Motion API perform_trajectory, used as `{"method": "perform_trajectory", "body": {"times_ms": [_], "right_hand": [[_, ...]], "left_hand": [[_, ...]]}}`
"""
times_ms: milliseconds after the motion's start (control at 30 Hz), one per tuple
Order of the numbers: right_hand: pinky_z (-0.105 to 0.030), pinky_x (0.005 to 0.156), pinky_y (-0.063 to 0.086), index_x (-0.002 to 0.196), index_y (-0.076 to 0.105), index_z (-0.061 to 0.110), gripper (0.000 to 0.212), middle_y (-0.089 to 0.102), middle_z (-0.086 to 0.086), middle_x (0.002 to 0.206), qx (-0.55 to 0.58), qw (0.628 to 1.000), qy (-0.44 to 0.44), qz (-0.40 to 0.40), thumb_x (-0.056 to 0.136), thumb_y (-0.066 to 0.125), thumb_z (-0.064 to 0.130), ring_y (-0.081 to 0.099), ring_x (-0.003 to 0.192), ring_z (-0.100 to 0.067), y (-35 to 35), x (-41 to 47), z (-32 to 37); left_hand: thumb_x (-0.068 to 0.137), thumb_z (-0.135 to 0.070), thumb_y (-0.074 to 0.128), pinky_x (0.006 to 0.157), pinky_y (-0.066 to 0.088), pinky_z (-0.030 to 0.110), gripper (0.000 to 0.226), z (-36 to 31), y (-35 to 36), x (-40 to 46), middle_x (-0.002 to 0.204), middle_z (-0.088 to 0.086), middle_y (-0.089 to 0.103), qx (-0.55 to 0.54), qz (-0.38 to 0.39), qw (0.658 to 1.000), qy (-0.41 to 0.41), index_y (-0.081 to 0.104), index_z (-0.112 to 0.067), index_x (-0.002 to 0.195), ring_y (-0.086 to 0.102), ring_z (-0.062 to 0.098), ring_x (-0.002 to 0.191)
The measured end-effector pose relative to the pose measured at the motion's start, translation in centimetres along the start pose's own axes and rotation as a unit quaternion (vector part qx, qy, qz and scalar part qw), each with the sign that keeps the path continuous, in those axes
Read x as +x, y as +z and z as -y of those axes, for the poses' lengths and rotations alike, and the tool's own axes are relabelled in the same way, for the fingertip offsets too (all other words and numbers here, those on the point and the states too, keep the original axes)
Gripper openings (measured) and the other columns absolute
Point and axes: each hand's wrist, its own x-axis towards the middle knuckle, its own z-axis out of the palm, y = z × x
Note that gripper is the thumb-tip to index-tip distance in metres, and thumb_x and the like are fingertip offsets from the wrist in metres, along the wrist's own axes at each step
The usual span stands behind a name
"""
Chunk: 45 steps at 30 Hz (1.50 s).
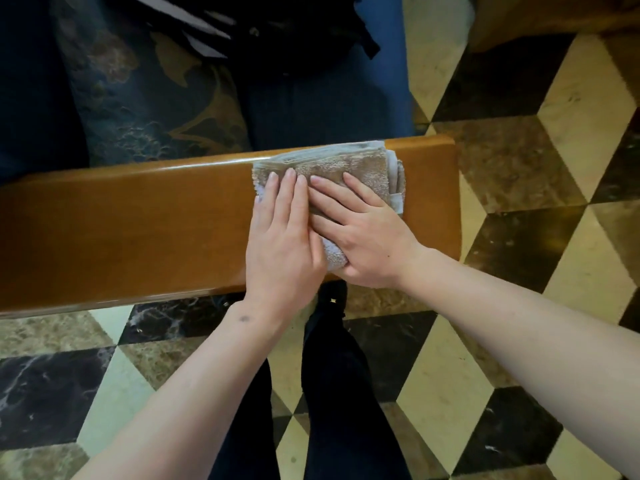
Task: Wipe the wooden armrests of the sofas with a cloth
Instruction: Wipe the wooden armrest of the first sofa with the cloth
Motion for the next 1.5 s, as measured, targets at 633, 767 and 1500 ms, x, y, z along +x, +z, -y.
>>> {"method": "perform_trajectory", "body": {"times_ms": [633, 767, 1500], "right_hand": [[-0.054, 0.131, 0.006, 0.169, 0.008, 0.013, 0.082, 0.012, -0.009, 0.176, -0.011, 0.912, 0.409, -0.039, 0.101, 0.027, 0.055, 0.007, 0.163, -0.03, 2.4, -3.4, 8.5], [-0.054, 0.131, 0.004, 0.169, 0.008, 0.015, 0.085, 0.01, -0.009, 0.176, -0.002, 0.937, 0.346, -0.045, 0.097, 0.028, 0.057, 0.007, 0.163, -0.028, 3.4, 2.4, 13.1], [-0.048, 0.131, 0.004, 0.16, 0.042, 0.022, 0.071, 0.031, 0.0, 0.172, 0.085, 0.968, -0.211, 0.103, 0.091, 0.052, 0.038, 0.014, 0.163, -0.021, 4.0, 26.8, 29.0]], "left_hand": [[0.102, -0.027, 0.037, 0.126, 0.01, 0.043, 0.059, -1.2, 1.6, 1.7, 0.167, 0.008, 0.028, 0.033, 0.116, 0.963, 0.243, 0.031, -0.009, 0.158, 0.013, 0.024, 0.157], [0.099, -0.024, 0.034, 0.126, 0.013, 0.043, 0.061, 6.6, -2.2, 0.4, 0.166, 0.008, 0.03, -0.003, 0.091, 0.977, 0.195, 0.033, -0.008, 0.157, 0.014, 0.023, 0.157], [0.094, -0.007, 0.032, 0.126, 0.019, 0.038, 0.059, 31.4, -11.2, -11.3, 0.162, 0.016, 0.035, -0.159, -0.248, 0.911, -0.287, 0.041, 0.001, 0.151, 0.026, 0.026, 0.153]]}}
